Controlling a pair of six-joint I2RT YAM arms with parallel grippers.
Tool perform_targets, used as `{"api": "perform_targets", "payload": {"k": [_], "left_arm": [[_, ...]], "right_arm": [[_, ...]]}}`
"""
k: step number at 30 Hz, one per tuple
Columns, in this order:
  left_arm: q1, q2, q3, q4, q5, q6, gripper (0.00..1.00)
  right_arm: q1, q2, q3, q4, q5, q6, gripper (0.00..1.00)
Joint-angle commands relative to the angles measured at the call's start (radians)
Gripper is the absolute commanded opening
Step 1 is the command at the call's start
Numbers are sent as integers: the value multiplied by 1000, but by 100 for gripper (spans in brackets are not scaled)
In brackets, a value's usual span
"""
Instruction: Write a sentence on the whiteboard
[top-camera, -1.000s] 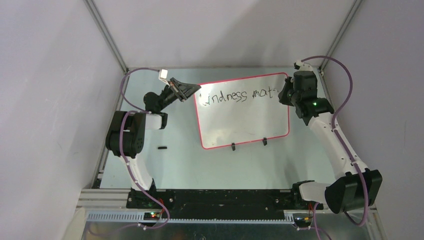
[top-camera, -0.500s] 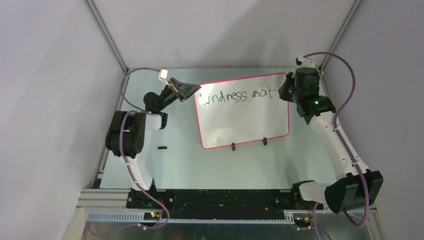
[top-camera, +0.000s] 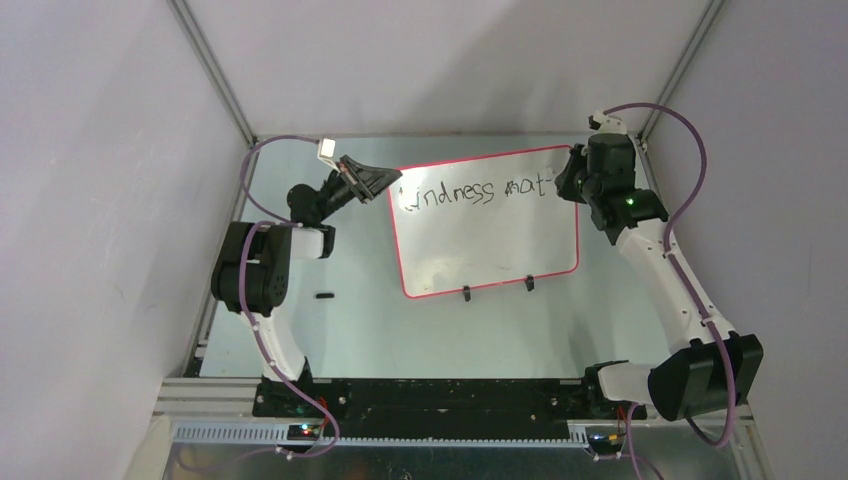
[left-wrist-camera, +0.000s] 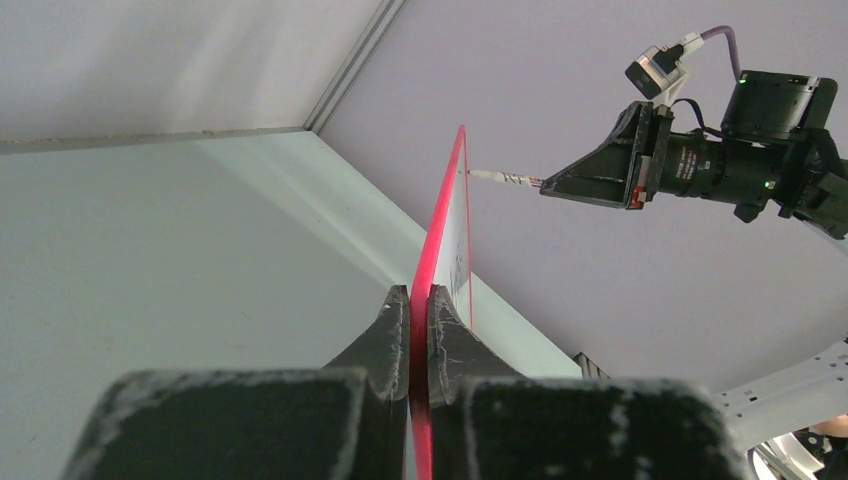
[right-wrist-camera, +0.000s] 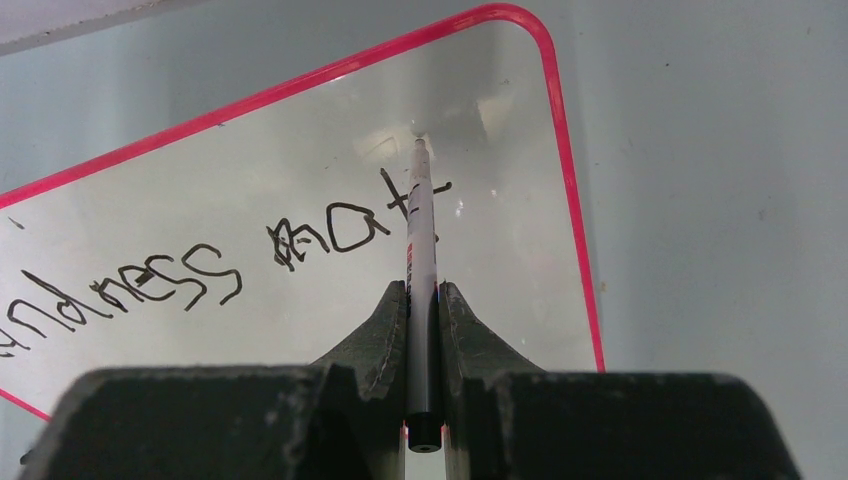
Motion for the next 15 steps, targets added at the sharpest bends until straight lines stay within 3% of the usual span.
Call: {"api": "perform_targets", "payload": {"k": [1,15], "left_arm": [[11,-14,13,52,26,45,0],[11,-15,12,54,25,44,0]], "right_arm": [[-3,10,46,26,-1,3,0],[5,-13,8,-25,6,5,0]]}}
